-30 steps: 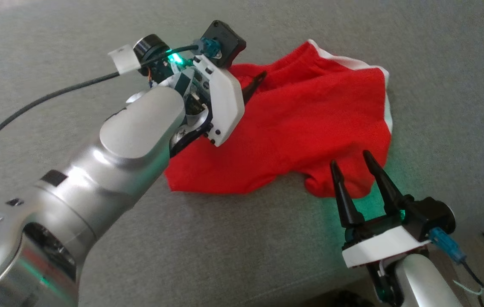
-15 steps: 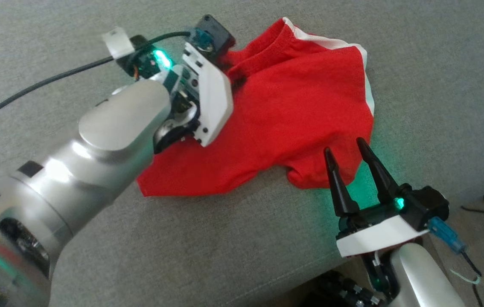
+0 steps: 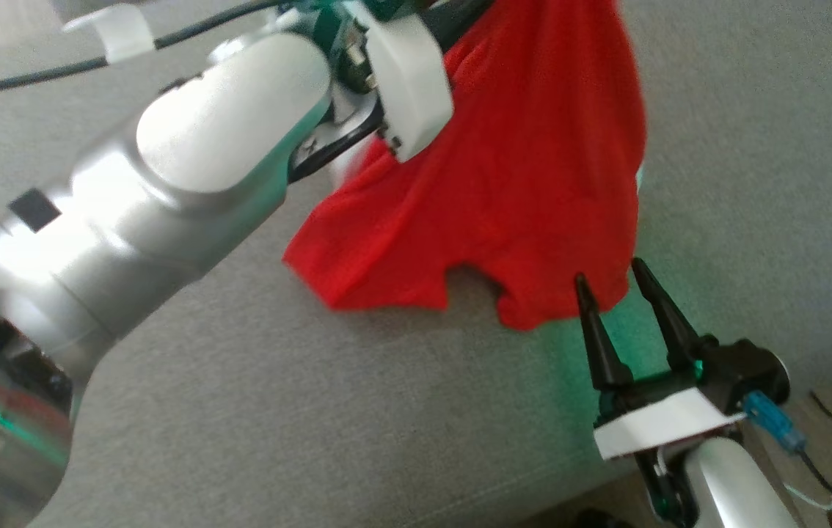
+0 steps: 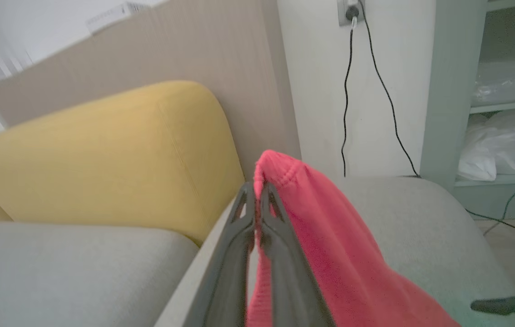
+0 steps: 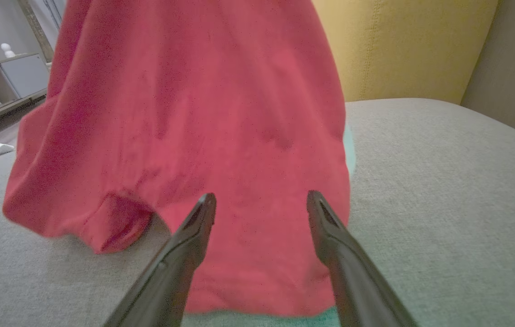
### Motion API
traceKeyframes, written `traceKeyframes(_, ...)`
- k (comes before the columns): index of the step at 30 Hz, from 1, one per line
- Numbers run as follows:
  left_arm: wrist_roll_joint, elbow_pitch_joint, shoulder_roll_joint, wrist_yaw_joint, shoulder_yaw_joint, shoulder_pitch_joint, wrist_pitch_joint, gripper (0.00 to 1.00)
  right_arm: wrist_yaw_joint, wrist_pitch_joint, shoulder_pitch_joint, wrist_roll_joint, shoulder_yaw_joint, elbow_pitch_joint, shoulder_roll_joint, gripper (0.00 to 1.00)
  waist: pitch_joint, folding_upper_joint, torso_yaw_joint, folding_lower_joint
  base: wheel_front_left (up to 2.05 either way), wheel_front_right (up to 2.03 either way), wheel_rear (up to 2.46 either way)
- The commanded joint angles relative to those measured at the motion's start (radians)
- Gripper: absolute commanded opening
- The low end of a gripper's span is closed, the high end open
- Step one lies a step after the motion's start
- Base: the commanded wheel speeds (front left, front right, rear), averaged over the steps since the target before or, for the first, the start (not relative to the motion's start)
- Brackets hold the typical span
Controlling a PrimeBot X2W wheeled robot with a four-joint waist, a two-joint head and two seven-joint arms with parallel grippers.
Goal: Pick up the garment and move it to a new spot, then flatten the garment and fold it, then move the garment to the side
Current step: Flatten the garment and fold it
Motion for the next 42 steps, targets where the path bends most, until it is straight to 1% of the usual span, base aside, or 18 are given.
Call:
traceKeyframes(1, -0.001, -0.03, 0.01, 0.002, 0.034, -0.076, -0.029, 0.0, 0.007, -0.004, 0.013, -0.014, 0.009, -0.024, -0.005, 1.0, -0.061, 0.0, 0.048, 0.0002, 0.0, 0.0, 0.0)
traceKeyframes(4, -0.003, -0.084, 0.033, 0.002, 0.034, -0.087, -0.051, 0.0, 0.007, -0.004, 0.034, -0.032, -0.013, -0.026, -0.005, 1.0, -0.098, 0.0, 0.085, 0.0002, 0.0, 0.0, 0.0)
traceKeyframes(6, -0.003, -0.154, 0.067, 0.002, 0.034, -0.05, -0.011, 0.0, 0.007, -0.004, 0.046, -0.041, -0.027, -0.03, -0.005, 1.0, -0.118, 0.0, 0.11, 0.0002, 0.0, 0.0, 0.0)
traceKeyframes(7, -0.003, -0.154, 0.067, 0.002, 0.034, -0.05, -0.011, 0.0, 0.007, -0.004, 0.046, -0.041, -0.027, -0.03, -0.005, 1.0, -0.118, 0.0, 0.11, 0.0002, 0.0, 0.0, 0.0)
traceKeyframes(9, -0.008, -0.245, 0.121, 0.002, 0.034, 0.027, 0.062, 0.0, 0.007, -0.004, 0.057, -0.048, -0.038, -0.034, -0.005, 1.0, -0.132, 0.0, 0.136, 0.0002, 0.0, 0.0, 0.0)
traceKeyframes(13, -0.01, -0.408, 0.282, 0.002, 0.034, 0.257, 0.199, 0.0, 0.007, -0.004, 0.073, -0.058, -0.051, -0.039, -0.005, 1.0, -0.147, 0.0, 0.177, 0.0002, 0.0, 0.0, 0.0)
traceKeyframes(16, -0.047, -0.461, 0.368, 0.004, 0.034, 0.444, 0.189, 0.0, 0.007, -0.004, 0.08, -0.066, -0.066, -0.042, -0.005, 1.0, -0.15, 0.0, 0.207, 0.0002, 0.0, 0.0, 0.0)
traceKeyframes(19, -0.084, -0.48, 0.408, 0.013, 0.034, 0.618, 0.172, 0.0, 0.007, -0.004, 0.08, -0.073, -0.08, -0.047, -0.006, 1.0, -0.149, 0.0, 0.23, 0.0002, 0.0, 0.0, 0.0)
traceKeyframes(20, -0.095, -0.484, 0.413, 0.019, 0.034, 0.667, 0.16, 0.06, 0.007, -0.004, 0.08, -0.076, -0.084, -0.048, -0.006, 1.0, -0.149, 0.0, 0.238, 0.0002, 0.0, 0.0, 0.0)
traceKeyframes(21, -0.111, -0.489, 0.415, 0.028, 0.034, 0.71, 0.145, 0.41, 0.007, -0.004, 0.081, -0.078, -0.091, -0.05, -0.006, 1.0, -0.149, 0.0, 0.247, 0.0002, 0.0, 0.0, 0.0)
traceKeyframes(22, -0.126, -0.495, 0.412, 0.04, 0.039, 0.741, 0.118, 1.0, 0.007, -0.004, 0.083, -0.08, -0.098, -0.053, -0.007, 1.0, -0.148, 0.0, 0.256, 0.0002, 0.0, 0.0, 0.0)
traceKeyframes(25, -0.19, -0.515, 0.396, 0.057, 0.088, 0.791, 0.035, 1.0, 0.007, -0.004, 0.091, -0.088, -0.11, -0.057, -0.011, 1.0, -0.15, 0.0, 0.283, 0.0002, 0.0, 0.0, 0.0)
traceKeyframes(28, -0.224, -0.522, 0.391, 0.065, 0.152, 0.769, -0.015, 1.0, 0.007, -0.004, 0.093, -0.093, -0.108, -0.056, -0.012, 1.0, -0.152, 0.0, 0.294, 0.0002, 0.0, 0.0, 0.0)
traceKeyframes(29, -0.261, -0.529, 0.38, 0.057, 0.187, 0.747, -0.026, 1.0, 0.007, -0.004, 0.091, -0.093, -0.108, -0.061, -0.012, 1.0, -0.154, 0.0, 0.294, 0.0002, 0.0, 0.0, 0.0)
traceKeyframes(33, -0.354, -0.533, 0.354, 0.036, 0.233, 0.698, 0.005, 1.0, 0.007, -0.004, 0.088, -0.09, -0.11, -0.065, -0.01, 1.0, -0.156, 0.0, 0.276, 0.0002, 0.0, 0.0, 0.0)
traceKeyframes(35, -0.331, -0.519, 0.345, 0.036, 0.216, 0.667, 0.034, 1.0, 0.007, -0.004, 0.09, -0.09, -0.113, -0.066, -0.01, 1.0, -0.158, 0.0, 0.261, 0.0002, 0.0, 0.0, 0.0)
traceKeyframes(37, -0.301, -0.502, 0.318, 0.045, 0.189, 0.655, 0.051, 1.0, 0.007, -0.004, 0.092, -0.088, -0.119, -0.064, -0.009, 1.0, -0.158, 0.0, 0.245, 0.0002, 0.0, 0.0, 0.0)
traceKeyframes(42, -0.218, -0.416, 0.224, 0.116, 0.129, 0.668, 0.037, 1.0, 0.007, -0.004, 0.09, -0.082, -0.141, -0.065, -0.007, 1.0, -0.135, 0.0, 0.212, 0.0002, 0.0, 0.0, 0.0)
